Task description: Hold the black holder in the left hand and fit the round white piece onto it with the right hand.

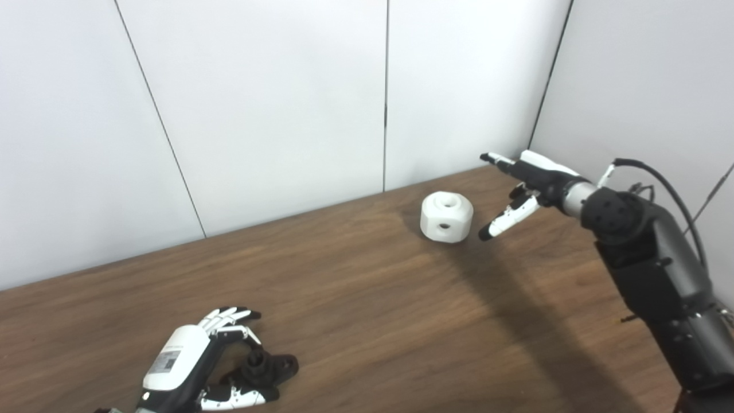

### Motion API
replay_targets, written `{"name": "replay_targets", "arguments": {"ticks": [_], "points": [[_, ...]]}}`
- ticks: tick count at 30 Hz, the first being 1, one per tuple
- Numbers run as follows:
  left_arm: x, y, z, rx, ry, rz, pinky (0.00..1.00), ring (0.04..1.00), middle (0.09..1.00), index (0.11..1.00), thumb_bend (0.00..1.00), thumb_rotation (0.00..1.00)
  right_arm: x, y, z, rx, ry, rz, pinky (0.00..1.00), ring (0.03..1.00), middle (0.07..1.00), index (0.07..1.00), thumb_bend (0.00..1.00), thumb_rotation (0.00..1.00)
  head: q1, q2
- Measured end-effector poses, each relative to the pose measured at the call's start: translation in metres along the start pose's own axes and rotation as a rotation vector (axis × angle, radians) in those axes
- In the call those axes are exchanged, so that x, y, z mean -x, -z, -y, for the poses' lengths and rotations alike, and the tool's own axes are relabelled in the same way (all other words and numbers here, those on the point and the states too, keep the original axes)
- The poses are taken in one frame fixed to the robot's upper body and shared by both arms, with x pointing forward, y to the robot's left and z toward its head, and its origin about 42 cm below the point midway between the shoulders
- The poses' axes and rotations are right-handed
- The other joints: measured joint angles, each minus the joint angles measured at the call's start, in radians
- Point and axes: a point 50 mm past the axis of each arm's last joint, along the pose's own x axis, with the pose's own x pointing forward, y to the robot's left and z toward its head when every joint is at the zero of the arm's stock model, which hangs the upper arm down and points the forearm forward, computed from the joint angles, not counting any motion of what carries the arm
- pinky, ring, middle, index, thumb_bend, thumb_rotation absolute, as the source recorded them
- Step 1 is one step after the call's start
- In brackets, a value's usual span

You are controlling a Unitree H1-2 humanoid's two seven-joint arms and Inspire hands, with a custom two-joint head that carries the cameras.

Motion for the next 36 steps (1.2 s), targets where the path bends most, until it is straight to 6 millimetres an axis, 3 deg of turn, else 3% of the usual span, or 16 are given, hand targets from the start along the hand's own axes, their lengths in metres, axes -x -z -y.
{"name": "replay_targets", "arguments": {"ticks": [2, 6, 9, 13, 30, 36], "points": [[0.0, 0.0, 0.0, 0.001, 0.0, 0.0, 0.91, 0.876, 0.83, 0.485, 0.52, 0.05, -0.006, 0.004, -0.008, -0.015, -0.018, -0.015, 0.85, 0.997, 1.0, 1.0, 1.0, 0.33, 0.009, 0.0], [0.002, 0.0, 0.0, 0.002, -0.002, -0.002, 0.9, 0.876, 0.83, 0.485, 0.52, 0.05, -0.017, 0.017, -0.019, -0.031, -0.032, -0.054, 0.85, 0.995, 1.0, 1.0, 1.0, 0.34, 0.012, 0.002], [0.003, -0.001, 0.0, -0.001, -0.004, -0.003, 0.9, 0.877, 0.829, 0.485, 0.52, 0.05, -0.022, 0.02, -0.025, -0.026, -0.022, -0.07, 0.73, 0.966, 1.0, 1.0, 1.0, 0.34, 0.021, 0.0], [0.003, -0.002, 0.0, 0.0, -0.003, -0.005, 0.91, 0.884, 0.836, 0.485, 0.52, 0.05, -0.027, 0.021, -0.034, 0.002, 0.031, -0.087, 0.68, 0.941, 1.0, 1.0, 0.98, 0.36, 0.029, 0.0], [0.009, -0.009, 0.002, 0.009, -0.016, -0.047, 0.89, 0.878, 0.833, 0.485, 0.52, 0.05, -0.043, 0.013, -0.051, 0.045, 0.098, -0.091, 0.78, 0.967, 1.0, 1.0, 1.0, 0.42, 0.049, 0.011], [0.01, -0.01, 0.001, 0.01, -0.016, -0.052, 0.89, 0.875, 0.831, 0.485, 0.52, 0.05, -0.048, 0.006, -0.052, 0.064, 0.085, -0.089, 0.8, 0.977, 1.0, 0.994, 0.99, 0.4, 0.057, 0.018]]}}
